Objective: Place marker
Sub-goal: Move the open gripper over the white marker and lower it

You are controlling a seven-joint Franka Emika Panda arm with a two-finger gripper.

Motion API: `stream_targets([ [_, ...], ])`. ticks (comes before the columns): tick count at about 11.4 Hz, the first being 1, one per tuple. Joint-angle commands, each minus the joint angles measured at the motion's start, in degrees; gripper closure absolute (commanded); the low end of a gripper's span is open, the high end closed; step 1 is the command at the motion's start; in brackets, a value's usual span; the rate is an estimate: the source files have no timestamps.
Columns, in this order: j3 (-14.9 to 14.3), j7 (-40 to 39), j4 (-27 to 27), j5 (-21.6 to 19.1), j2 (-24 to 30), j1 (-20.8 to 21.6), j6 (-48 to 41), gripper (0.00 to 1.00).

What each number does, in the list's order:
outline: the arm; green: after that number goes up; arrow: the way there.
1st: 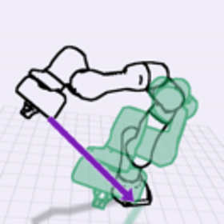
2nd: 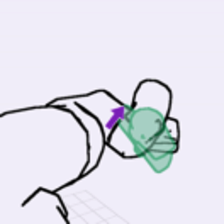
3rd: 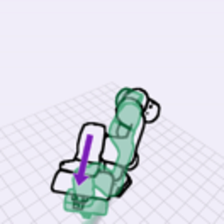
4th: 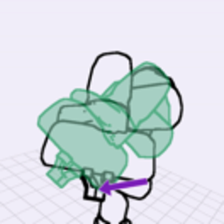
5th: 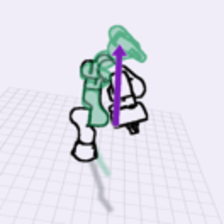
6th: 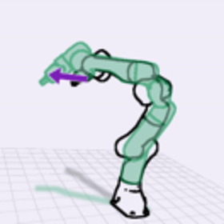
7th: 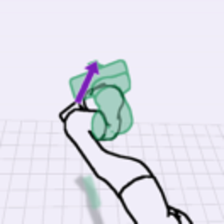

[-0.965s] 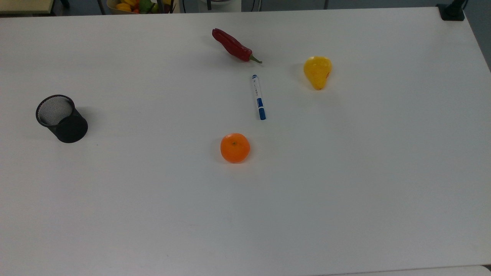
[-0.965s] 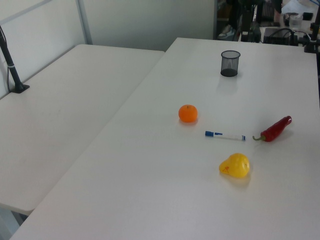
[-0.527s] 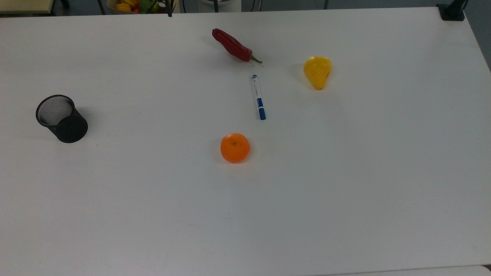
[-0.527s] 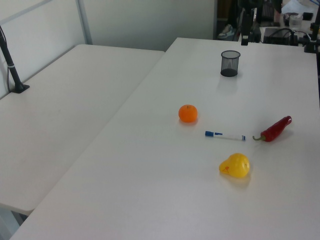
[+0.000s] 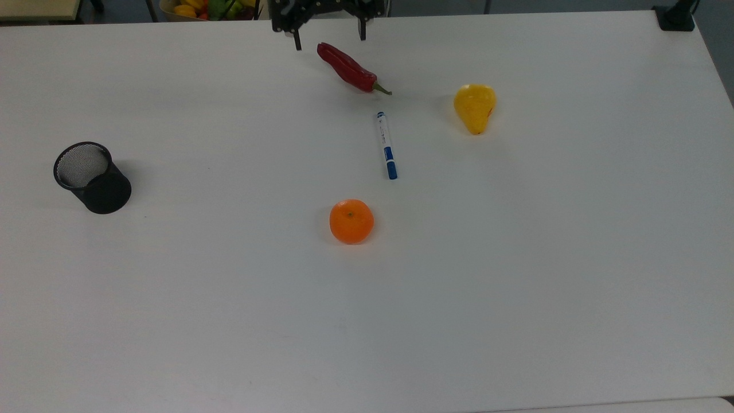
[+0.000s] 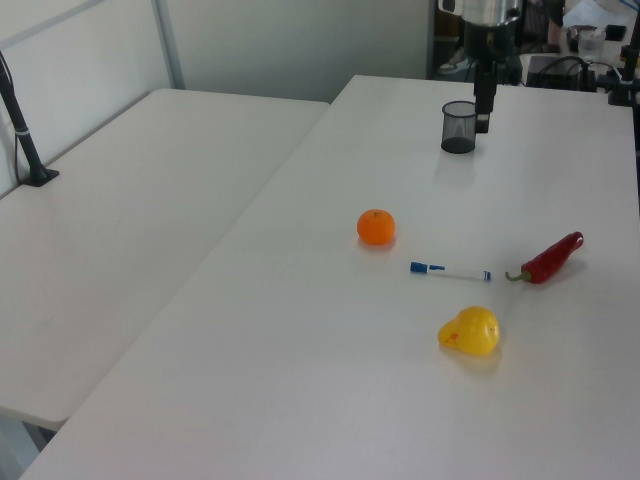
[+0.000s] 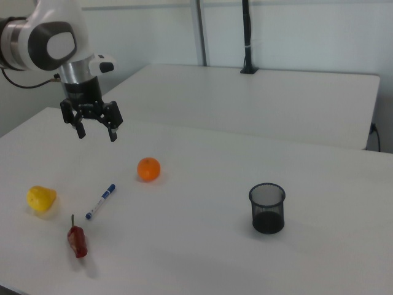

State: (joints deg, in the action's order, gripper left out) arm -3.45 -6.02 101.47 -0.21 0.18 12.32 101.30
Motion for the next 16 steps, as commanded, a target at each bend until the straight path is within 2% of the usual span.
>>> stream_targets([
  [1, 0.72, 4.25, 3.73, -0.84, -1.13, 1.12, 6.27, 0.0],
  [3, 3.26, 9.76, 7.06, -0.67, -2.55, 1.12, 13.27, 0.0],
  [5, 4.06, 12.78, 9.88, -0.31, -3.86, 1.12, 18.31, 0.0],
  [9, 6.6, 13.83, 9.97, 0.47, -8.87, 1.21, 20.6, 0.0],
  [13, 6.79, 16.63, 10.15, 2.15, -13.09, 2.7, 22.71, 0.0],
  [16, 6.79, 19.81, 10.33, 5.3, -15.38, 2.88, 24.47, 0.0],
])
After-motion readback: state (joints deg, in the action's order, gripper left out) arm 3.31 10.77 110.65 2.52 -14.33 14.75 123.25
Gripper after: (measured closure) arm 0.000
